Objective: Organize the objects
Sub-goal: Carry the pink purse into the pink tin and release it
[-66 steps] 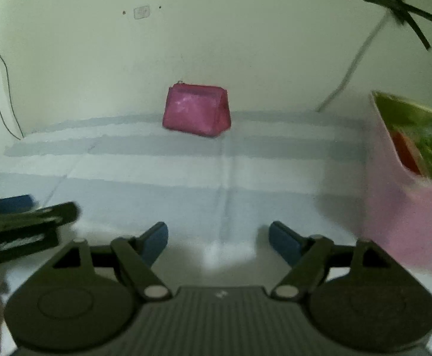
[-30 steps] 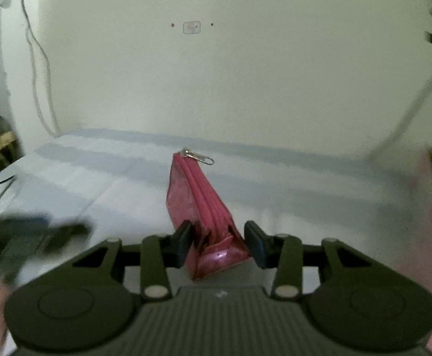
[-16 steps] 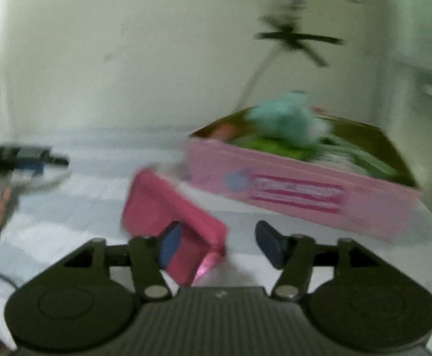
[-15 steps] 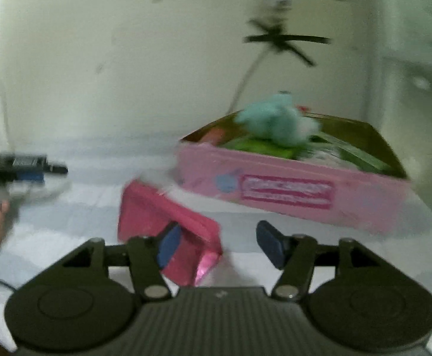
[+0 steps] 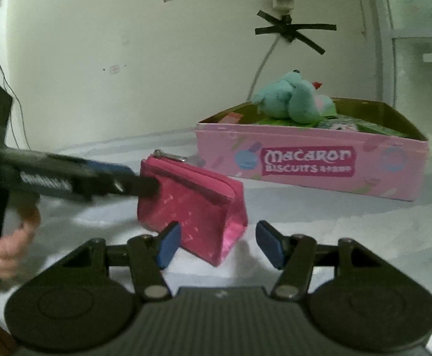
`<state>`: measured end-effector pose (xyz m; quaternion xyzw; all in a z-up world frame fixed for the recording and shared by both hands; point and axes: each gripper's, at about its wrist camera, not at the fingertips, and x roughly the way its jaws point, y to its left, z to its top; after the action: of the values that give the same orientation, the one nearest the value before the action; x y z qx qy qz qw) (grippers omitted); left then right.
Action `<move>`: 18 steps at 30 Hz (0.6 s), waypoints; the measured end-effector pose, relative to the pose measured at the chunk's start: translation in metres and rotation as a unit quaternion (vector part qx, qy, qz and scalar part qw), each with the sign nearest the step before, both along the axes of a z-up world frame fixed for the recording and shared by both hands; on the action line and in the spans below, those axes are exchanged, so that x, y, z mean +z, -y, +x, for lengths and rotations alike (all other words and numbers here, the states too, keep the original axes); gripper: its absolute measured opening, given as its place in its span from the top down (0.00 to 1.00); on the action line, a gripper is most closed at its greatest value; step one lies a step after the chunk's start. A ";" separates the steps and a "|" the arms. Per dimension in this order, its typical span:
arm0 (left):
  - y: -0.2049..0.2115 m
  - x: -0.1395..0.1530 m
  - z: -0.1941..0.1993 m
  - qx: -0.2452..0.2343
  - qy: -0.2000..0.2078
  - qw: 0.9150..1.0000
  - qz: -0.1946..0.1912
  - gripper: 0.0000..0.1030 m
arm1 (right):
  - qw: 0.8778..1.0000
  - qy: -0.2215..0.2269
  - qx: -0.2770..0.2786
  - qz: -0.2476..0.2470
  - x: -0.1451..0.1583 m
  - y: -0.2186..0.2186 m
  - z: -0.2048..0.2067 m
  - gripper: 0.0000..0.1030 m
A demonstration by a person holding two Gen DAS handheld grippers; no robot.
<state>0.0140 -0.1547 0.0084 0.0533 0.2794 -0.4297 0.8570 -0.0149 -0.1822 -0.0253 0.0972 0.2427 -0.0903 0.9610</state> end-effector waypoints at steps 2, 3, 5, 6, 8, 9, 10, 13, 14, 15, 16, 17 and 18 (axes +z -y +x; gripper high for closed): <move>0.008 -0.004 0.003 -0.017 -0.018 1.000 0.007 0.47 | 1.000 -0.006 0.014 0.015 -0.005 0.002 0.008 0.73; 0.014 -0.004 0.003 -0.013 -0.015 1.000 0.016 0.48 | 1.000 -0.007 0.007 0.016 -0.006 0.002 0.011 0.75; 0.021 0.005 -0.001 -0.009 -0.005 1.000 0.021 0.48 | 1.000 0.003 -0.002 0.011 -0.003 0.002 0.009 0.75; 0.022 0.011 -0.002 -0.011 -0.001 1.000 0.014 0.48 | 1.000 0.016 -0.005 0.014 0.002 0.005 0.005 0.75; 0.025 0.029 -0.005 -0.023 0.011 1.000 -0.006 0.48 | 0.999 0.041 -0.010 0.010 0.014 0.012 -0.004 0.75; 0.029 0.037 -0.005 -0.027 0.016 0.999 -0.013 0.48 | 0.999 0.051 -0.014 0.004 0.020 0.016 -0.007 0.75; 0.037 0.046 -0.004 -0.032 0.024 0.999 -0.020 0.48 | 0.998 0.060 -0.019 -0.004 0.027 0.020 -0.009 0.75; 0.064 0.065 0.001 -0.040 0.052 0.997 -0.028 0.48 | 0.995 0.079 -0.040 -0.039 0.048 0.038 -0.009 0.75; 0.074 0.069 0.004 -0.041 0.058 0.997 -0.028 0.47 | 0.994 0.081 -0.048 -0.049 0.054 0.044 -0.006 0.75; 0.085 0.072 0.009 -0.041 0.062 0.997 -0.026 0.47 | 0.994 0.080 -0.053 -0.057 0.060 0.052 -0.002 0.75; 0.095 0.074 0.014 -0.039 0.065 0.997 -0.026 0.47 | 0.993 0.077 -0.058 -0.067 0.064 0.060 0.003 0.75; 0.105 0.075 0.020 -0.038 0.064 0.997 -0.024 0.47 | 0.993 0.074 -0.061 -0.073 0.065 0.068 0.008 0.75; 0.113 0.074 0.027 -0.037 0.060 0.997 -0.021 0.47 | 0.993 0.067 -0.063 -0.075 0.067 0.079 0.015 0.75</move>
<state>0.0406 -0.2680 0.0826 0.0710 0.2157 -0.4627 0.8570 0.0003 -0.2607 0.0413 0.0459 0.1636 -0.1622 0.9720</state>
